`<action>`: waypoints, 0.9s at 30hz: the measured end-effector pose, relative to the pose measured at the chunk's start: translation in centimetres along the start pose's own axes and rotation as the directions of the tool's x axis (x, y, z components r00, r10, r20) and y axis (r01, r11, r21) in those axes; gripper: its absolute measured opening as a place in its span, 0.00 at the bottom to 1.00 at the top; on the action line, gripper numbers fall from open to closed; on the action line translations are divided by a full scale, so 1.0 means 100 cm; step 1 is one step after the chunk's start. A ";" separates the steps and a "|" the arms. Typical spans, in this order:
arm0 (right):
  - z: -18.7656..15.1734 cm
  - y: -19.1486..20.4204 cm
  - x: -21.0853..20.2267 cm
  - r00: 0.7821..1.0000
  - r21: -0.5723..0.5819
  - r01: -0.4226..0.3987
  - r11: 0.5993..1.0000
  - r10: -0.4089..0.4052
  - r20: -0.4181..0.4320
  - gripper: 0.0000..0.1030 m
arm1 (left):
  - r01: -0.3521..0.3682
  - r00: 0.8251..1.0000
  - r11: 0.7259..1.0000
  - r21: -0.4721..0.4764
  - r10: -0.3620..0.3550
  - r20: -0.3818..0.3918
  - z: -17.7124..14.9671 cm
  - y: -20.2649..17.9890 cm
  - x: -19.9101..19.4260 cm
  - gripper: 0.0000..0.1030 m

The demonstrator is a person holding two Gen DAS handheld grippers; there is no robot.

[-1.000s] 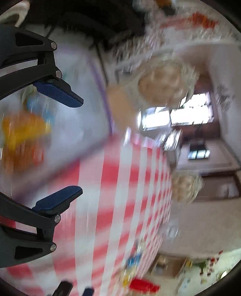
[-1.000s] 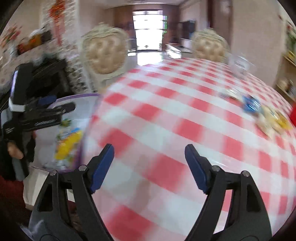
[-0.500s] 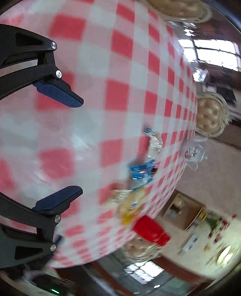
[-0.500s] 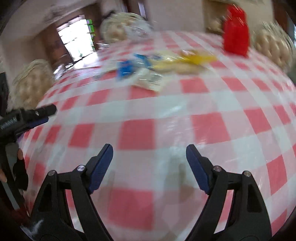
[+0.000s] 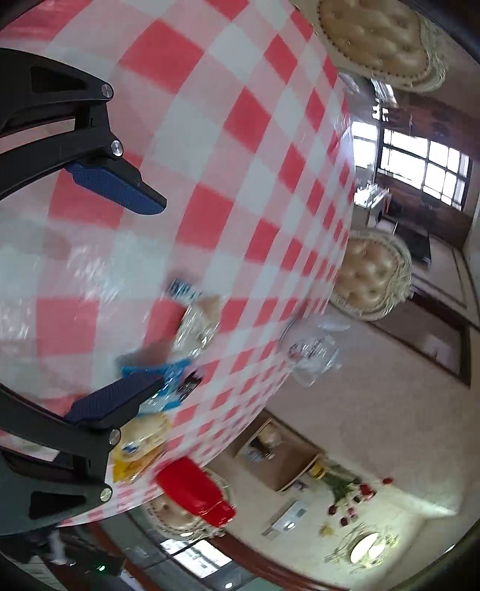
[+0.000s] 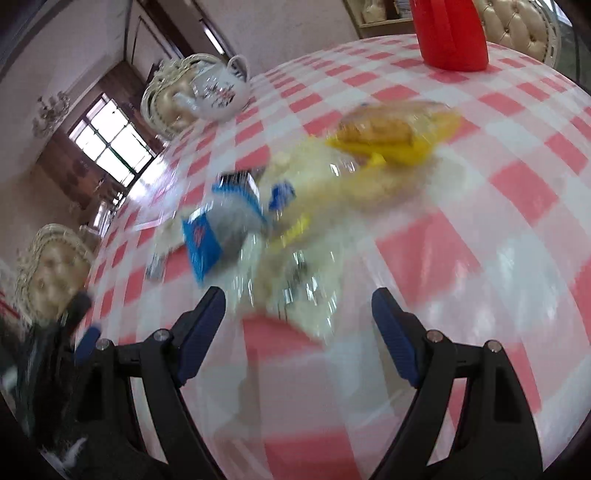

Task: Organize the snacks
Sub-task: 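Grasp a white snack packet with the right gripper while the left grasps a clear pastry bag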

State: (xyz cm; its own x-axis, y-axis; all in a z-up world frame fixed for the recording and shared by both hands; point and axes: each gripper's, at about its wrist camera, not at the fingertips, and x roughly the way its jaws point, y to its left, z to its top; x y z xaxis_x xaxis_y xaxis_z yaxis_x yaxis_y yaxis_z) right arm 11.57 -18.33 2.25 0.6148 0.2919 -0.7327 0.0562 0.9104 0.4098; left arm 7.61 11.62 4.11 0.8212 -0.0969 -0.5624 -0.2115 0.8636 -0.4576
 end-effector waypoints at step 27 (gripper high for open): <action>-0.054 0.008 -0.057 0.997 -0.404 0.052 0.913 -0.022 0.079 0.22 | 0.015 0.990 0.999 0.042 -0.009 -0.142 -0.001 0.004 0.029 0.85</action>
State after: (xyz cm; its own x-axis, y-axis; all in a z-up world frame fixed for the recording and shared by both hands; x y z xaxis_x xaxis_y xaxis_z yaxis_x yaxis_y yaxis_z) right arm 3.88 -17.68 3.83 0.6737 0.2479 -0.6962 -0.2348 0.9650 0.1164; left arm 9.82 11.59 2.26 0.7396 -0.1734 -0.6503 -0.1770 0.8821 -0.4365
